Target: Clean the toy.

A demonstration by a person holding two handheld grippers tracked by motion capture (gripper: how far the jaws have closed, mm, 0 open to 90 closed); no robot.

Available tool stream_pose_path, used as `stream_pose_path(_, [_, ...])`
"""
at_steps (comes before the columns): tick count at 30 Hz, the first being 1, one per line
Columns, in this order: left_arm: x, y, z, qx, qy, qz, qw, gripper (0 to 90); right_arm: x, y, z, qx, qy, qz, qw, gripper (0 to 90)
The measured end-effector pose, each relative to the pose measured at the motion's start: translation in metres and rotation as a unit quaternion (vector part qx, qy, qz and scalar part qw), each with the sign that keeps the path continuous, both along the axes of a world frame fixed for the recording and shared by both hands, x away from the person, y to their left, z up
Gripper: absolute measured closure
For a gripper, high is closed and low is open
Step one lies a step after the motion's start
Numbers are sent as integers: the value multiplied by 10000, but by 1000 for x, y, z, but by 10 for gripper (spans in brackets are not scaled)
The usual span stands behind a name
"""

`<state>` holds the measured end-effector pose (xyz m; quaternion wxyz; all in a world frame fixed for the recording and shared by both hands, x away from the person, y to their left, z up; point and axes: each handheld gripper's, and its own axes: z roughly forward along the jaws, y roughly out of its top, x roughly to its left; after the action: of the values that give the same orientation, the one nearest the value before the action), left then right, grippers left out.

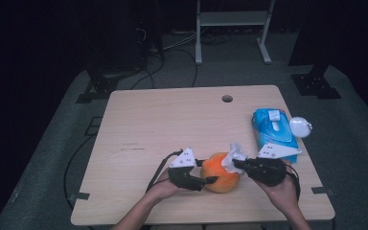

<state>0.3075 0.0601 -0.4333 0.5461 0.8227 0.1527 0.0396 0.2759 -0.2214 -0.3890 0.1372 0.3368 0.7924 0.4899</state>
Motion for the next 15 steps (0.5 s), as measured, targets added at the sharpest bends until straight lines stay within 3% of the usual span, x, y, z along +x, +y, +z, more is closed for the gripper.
stream_pose_path(4, [2,0,-1,-49,45,90,9999,361,-1,-1,-1,-64,14,37,10000,850])
stream_pose_path(8, [4,2,-3,-120,164,162,9997,368,-11,20,3,-151,-76,488,9987,848])
stream_pose_path(10, [3,3,-4,-159,211,140,9996,372,-12,26,3,-283,-105,485,9984,846])
stream_pose_path(13, [2,3,-4,-142,173,122,9997,376,-9,22,3,-198,-35,399,9990,846])
stream_pose_path(15, [0,0,-3,-90,88,52,9999,377,-2,8,2,-66,20,57,10000,847])
